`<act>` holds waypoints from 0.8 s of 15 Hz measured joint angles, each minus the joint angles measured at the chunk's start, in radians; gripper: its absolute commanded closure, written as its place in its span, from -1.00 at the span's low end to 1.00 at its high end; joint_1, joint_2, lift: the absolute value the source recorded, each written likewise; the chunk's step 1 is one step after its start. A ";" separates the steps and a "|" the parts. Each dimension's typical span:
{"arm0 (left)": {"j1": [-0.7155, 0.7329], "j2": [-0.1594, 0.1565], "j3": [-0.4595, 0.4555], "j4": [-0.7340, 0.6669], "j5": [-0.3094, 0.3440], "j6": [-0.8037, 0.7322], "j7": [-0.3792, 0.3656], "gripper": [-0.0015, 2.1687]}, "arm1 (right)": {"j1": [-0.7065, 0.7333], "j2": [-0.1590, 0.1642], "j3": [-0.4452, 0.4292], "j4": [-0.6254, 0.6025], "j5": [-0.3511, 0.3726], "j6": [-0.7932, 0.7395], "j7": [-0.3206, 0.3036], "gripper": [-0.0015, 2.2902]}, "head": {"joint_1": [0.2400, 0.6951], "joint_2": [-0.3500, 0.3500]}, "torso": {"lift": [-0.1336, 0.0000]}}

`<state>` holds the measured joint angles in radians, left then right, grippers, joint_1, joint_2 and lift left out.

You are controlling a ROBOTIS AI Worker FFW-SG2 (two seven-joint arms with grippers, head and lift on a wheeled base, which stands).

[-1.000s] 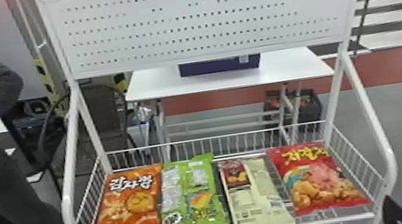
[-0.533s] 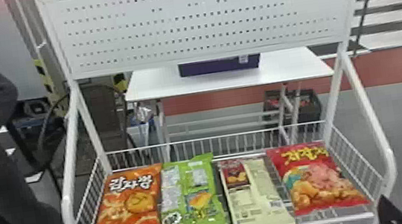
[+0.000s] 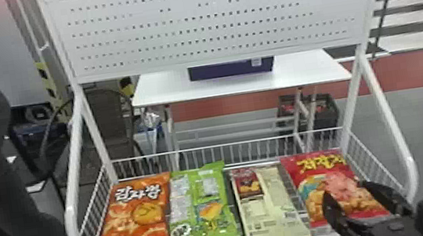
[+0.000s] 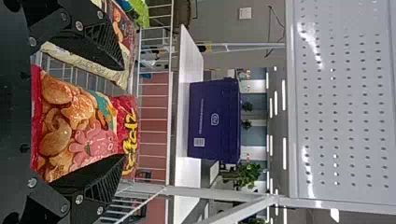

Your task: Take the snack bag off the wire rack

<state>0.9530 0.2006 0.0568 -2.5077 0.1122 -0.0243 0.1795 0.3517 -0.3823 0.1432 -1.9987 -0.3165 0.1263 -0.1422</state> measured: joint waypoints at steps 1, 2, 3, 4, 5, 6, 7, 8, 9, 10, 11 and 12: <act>0.001 0.000 0.000 0.002 0.000 0.001 0.000 -0.85 | -0.053 0.010 0.021 0.046 0.002 0.021 0.000 -0.77 | 0.14 0.00 | 1.00; 0.001 -0.002 -0.001 0.005 -0.001 0.002 0.000 -0.85 | -0.098 0.020 0.038 0.088 0.005 0.041 -0.002 -0.77 | 0.14 0.00 | 1.00; 0.000 -0.003 -0.002 0.008 -0.003 0.002 0.000 -0.85 | -0.136 0.029 0.053 0.129 0.009 0.052 -0.005 -0.77 | 0.14 0.00 | 1.00; -0.001 -0.004 -0.003 0.010 -0.004 0.002 0.000 -0.85 | -0.167 0.036 0.062 0.166 0.009 0.057 -0.007 -0.77 | 0.14 0.00 | 1.00; -0.002 -0.004 -0.004 0.013 -0.005 0.002 0.000 -0.85 | -0.199 0.042 0.068 0.208 0.009 0.062 -0.008 -0.77 | 0.14 0.00 | 1.00; -0.003 -0.004 -0.004 0.015 -0.005 0.002 0.000 -0.85 | -0.222 0.045 0.070 0.241 0.008 0.065 -0.008 -0.77 | 0.14 0.00 | 1.00; -0.005 -0.004 -0.004 0.018 -0.005 0.002 0.000 -0.85 | -0.245 0.049 0.072 0.273 0.006 0.066 -0.008 -0.77 | 0.14 0.00 | 1.00; -0.005 -0.002 -0.004 0.021 -0.005 0.002 0.000 -0.85 | -0.263 0.050 0.073 0.303 0.004 0.067 -0.008 -0.78 | 0.14 0.00 | 1.00; -0.007 0.001 -0.003 0.026 -0.005 0.002 0.000 -0.85 | -0.279 0.052 0.074 0.331 0.004 0.067 -0.007 -0.79 | 0.14 0.00 | 1.00; -0.009 0.003 -0.003 0.032 -0.005 0.002 0.000 -0.85 | -0.289 0.055 0.075 0.354 0.004 0.067 -0.007 -0.79 | 0.14 0.00 | 1.00; -0.012 0.006 -0.003 0.036 -0.004 0.002 0.000 -0.85 | -0.300 0.059 0.076 0.377 0.004 0.067 -0.007 -0.79 | 0.14 0.00 | 1.00; -0.015 0.009 -0.003 0.040 -0.004 0.002 0.001 -0.85 | -0.309 0.061 0.077 0.396 0.003 0.068 -0.007 -0.79 | 0.14 0.00 | 1.00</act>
<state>0.9384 0.2093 0.0537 -2.4680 0.1083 -0.0221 0.1803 0.0430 -0.3216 0.2205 -1.6026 -0.3135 0.1939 -0.1492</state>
